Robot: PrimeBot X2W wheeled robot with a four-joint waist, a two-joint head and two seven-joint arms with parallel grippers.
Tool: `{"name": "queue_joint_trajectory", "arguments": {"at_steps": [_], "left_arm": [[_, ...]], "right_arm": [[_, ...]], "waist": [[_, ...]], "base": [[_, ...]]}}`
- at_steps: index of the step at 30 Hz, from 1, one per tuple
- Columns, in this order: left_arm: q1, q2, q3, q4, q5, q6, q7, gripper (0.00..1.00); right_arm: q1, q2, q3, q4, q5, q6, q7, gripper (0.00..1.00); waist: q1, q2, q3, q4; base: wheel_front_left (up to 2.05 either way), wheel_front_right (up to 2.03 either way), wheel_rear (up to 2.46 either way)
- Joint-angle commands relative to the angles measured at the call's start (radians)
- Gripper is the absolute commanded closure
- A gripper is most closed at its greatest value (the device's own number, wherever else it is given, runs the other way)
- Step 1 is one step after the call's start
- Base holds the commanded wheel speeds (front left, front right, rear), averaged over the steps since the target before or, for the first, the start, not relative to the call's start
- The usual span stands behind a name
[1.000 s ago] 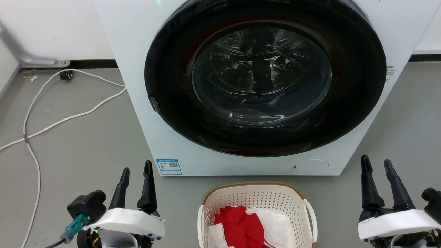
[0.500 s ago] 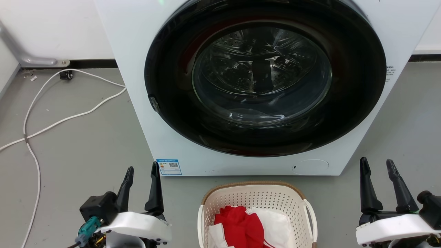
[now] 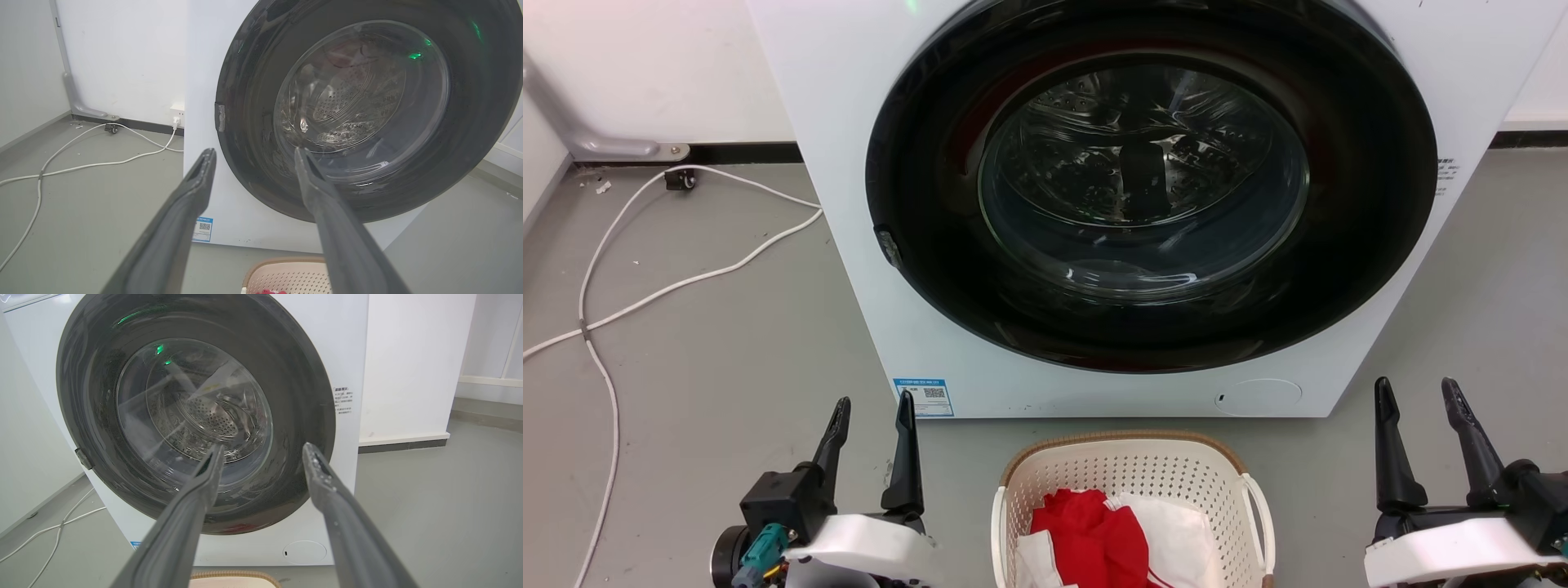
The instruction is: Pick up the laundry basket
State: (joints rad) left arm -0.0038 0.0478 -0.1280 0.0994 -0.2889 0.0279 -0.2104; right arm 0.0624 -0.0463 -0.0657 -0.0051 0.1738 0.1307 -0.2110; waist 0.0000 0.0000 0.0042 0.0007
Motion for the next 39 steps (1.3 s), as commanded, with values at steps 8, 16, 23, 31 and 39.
{"name": "queue_joint_trajectory", "arguments": {"at_steps": [8, 16, 23, 31, 39], "left_arm": [[0.009, 0.003, -0.015, -0.001, 0.077, 0.009, -0.023, 0.0], [0.017, 0.003, -0.021, -0.004, 0.132, 0.021, -0.038, 0.0], [0.022, 0.004, -0.028, -0.003, 0.19, 0.027, -0.053, 0.0], [0.021, 0.004, -0.031, 0.011, 0.184, 0.035, -0.056, 0.0], [0.023, 0.004, -0.032, 0.015, 0.179, 0.037, -0.055, 0.0]], "right_arm": [[0.017, -0.006, -0.003, -0.021, -0.055, 0.0, -0.021, 0.0], [0.026, -0.006, 0.003, -0.016, -0.089, 0.0, -0.037, 0.0], [0.036, -0.006, 0.011, -0.02, -0.136, 0.0, -0.054, 0.0], [0.038, -0.006, 0.01, -0.011, -0.129, 0.0, -0.054, 0.0], [0.037, -0.006, 0.014, -0.008, -0.117, 0.0, -0.054, 0.0]], "waist": [[0.0, 0.0, -0.001, 0.001], [0.0, 0.0, -0.002, 0.002], [0.0, 0.0, 0.0, -0.001], [0.0, 0.0, 0.002, 0.001], [0.0, 0.0, 0.002, 0.003]], "base": [[0.0, 0.0, 0.0], [0.0, 0.0, 0.0], [0.0, 0.0, 0.0], [0.0, 0.0, 0.0], [0.0, 0.0, 0.0]]}}
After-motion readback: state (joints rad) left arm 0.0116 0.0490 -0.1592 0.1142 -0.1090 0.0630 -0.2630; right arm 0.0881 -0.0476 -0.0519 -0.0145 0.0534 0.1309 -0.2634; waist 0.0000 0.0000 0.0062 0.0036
